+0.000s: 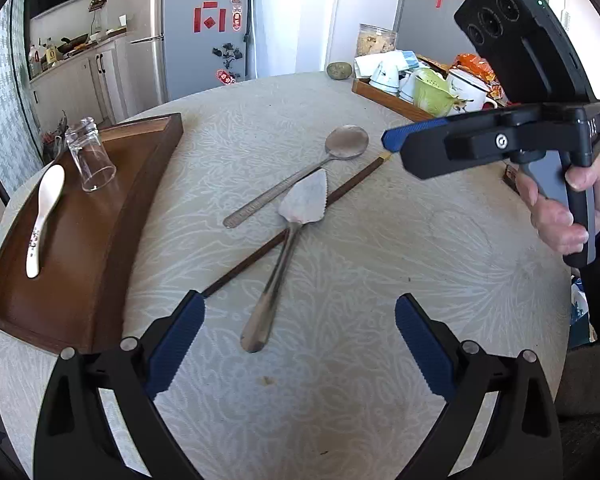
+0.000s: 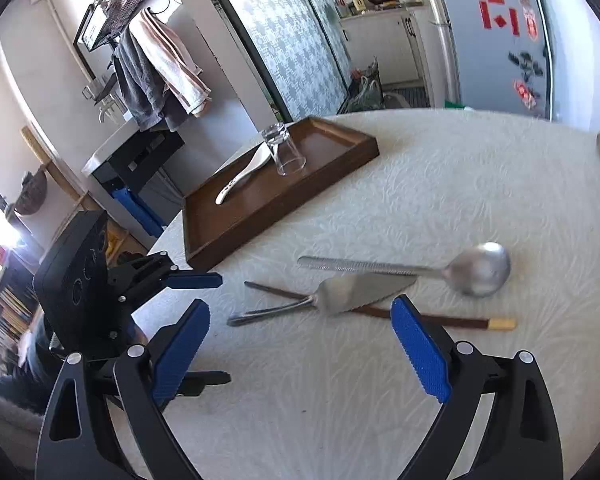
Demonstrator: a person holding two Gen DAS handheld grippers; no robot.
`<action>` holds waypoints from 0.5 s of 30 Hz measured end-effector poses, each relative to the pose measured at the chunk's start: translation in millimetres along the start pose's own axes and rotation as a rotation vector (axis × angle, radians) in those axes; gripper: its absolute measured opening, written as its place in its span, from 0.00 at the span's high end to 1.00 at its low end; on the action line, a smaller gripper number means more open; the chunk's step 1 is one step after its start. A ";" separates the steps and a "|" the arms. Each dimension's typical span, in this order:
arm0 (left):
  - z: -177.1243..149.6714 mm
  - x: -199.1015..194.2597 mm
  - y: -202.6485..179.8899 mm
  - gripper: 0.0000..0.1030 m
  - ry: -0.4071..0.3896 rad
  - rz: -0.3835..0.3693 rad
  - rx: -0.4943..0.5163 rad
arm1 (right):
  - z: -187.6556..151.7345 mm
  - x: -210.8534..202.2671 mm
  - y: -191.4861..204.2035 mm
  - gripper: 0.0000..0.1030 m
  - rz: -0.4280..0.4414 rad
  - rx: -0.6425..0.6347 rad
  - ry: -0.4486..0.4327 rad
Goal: Organize utensils
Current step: 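Withdraw the right tool from the tray toward the remaining utensils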
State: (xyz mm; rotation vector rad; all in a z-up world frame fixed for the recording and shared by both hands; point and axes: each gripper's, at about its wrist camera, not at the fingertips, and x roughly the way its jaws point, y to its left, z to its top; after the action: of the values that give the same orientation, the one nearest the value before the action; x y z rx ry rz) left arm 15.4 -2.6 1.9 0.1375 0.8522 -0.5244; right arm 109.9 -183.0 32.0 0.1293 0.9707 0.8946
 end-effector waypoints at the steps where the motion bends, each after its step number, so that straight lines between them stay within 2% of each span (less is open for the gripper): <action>1: -1.1 1.1 -2.0 0.05 0.004 -0.006 0.002 | -1.3 3.8 -1.0 0.12 0.003 0.021 0.015; 4: -0.1 6.8 -5.1 0.05 0.010 -0.008 0.002 | -3.5 7.5 1.1 0.20 -0.029 0.035 0.024; 9: 2.5 11.6 -3.6 0.05 0.022 0.028 -0.002 | -3.7 15.0 4.8 0.27 -0.050 0.034 0.043; 12: 1.8 16.0 -4.3 0.05 0.039 0.034 0.008 | -4.9 17.2 18.6 0.30 -0.178 -0.109 0.035; 15: 1.2 19.5 -2.1 0.08 0.048 0.025 0.003 | -6.1 21.0 20.8 0.33 -0.233 -0.181 0.049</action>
State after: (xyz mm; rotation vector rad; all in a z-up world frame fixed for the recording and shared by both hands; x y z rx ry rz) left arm 25.8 -12.3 -11.7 0.1642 0.8958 -0.5003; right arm 97.9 -156.3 24.3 -0.1575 0.9237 0.7692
